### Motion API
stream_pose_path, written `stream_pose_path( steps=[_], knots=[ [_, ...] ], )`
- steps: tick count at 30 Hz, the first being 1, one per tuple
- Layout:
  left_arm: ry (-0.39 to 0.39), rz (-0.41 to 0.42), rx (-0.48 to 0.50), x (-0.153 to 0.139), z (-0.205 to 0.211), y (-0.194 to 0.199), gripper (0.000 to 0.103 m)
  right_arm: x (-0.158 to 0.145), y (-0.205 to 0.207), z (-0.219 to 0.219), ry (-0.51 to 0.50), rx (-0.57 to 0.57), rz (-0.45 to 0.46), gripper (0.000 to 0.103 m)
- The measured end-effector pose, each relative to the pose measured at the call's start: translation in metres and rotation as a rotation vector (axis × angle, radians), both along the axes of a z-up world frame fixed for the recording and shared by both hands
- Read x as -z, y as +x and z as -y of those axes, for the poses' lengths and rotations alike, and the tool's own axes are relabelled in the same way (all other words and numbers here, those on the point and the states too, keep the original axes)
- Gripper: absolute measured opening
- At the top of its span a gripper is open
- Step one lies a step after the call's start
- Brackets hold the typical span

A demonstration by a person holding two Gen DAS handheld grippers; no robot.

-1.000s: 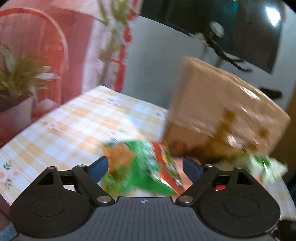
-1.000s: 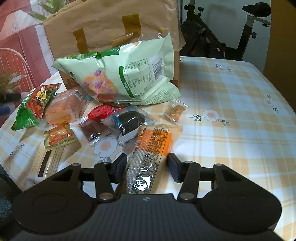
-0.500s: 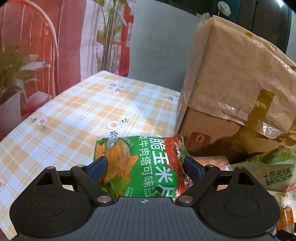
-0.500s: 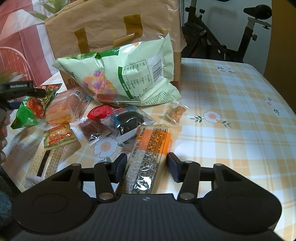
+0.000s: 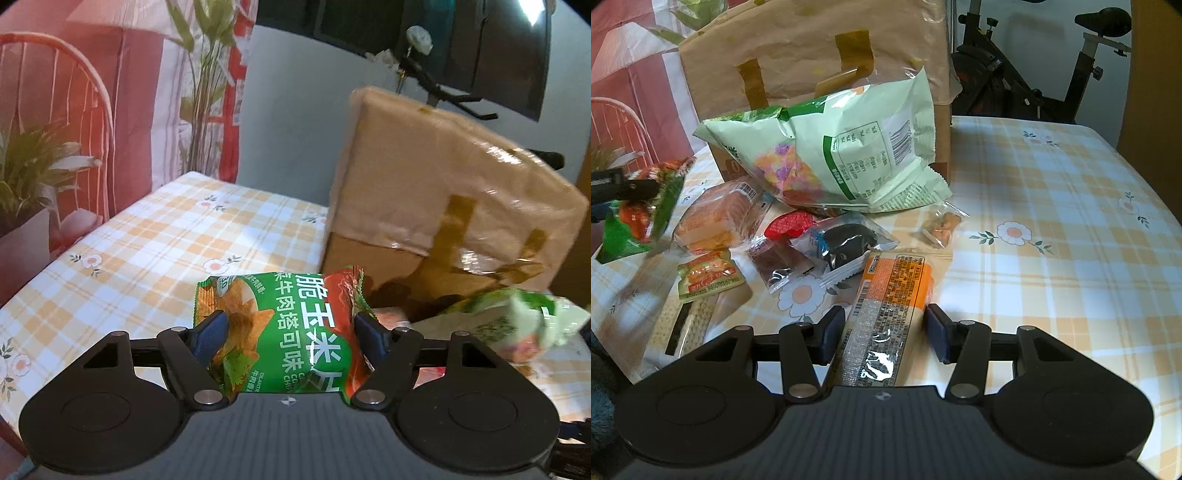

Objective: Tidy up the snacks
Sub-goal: 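Grasp the green chip bag with the left tool while the right tool holds the bar, then carry both snacks over the box and open both tools to drop them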

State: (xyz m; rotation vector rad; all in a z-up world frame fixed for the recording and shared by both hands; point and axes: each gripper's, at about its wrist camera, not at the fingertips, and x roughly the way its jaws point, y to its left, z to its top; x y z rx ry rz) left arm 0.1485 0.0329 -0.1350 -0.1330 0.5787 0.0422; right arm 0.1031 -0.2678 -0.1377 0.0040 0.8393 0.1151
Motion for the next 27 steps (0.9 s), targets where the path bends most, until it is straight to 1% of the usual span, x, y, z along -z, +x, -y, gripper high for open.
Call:
stream_pose_path(
  steps=[3,6,11,14,19,23,27],
  knots=[
    [0.004,0.017,0.016,-0.003,0.006,-0.013,0.078,0.000,0.000,-0.002,-0.008,0.000,0.002,0.051],
    [0.000,0.013,0.039,-0.001,0.009,-0.022,0.078,0.000,-0.001,-0.002,-0.007,0.001,-0.003,0.051],
    [0.015,0.006,0.059,0.001,0.011,-0.031,0.078,-0.003,-0.003,0.003,0.028,0.024,0.008,0.045],
    [0.012,0.025,0.049,-0.003,0.010,-0.034,0.078,-0.011,-0.007,0.008,0.044,0.073,0.054,0.042],
    [0.009,0.050,0.026,-0.006,0.006,-0.038,0.078,-0.023,-0.016,0.013,0.051,0.121,0.133,0.041],
    [0.013,0.065,-0.018,-0.007,-0.001,-0.040,0.078,-0.026,-0.018,0.015,0.056,0.143,0.156,0.041],
    [0.006,0.077,-0.046,-0.009,-0.007,-0.042,0.078,-0.027,-0.020,0.015,0.061,0.137,0.163,0.041]
  ],
)
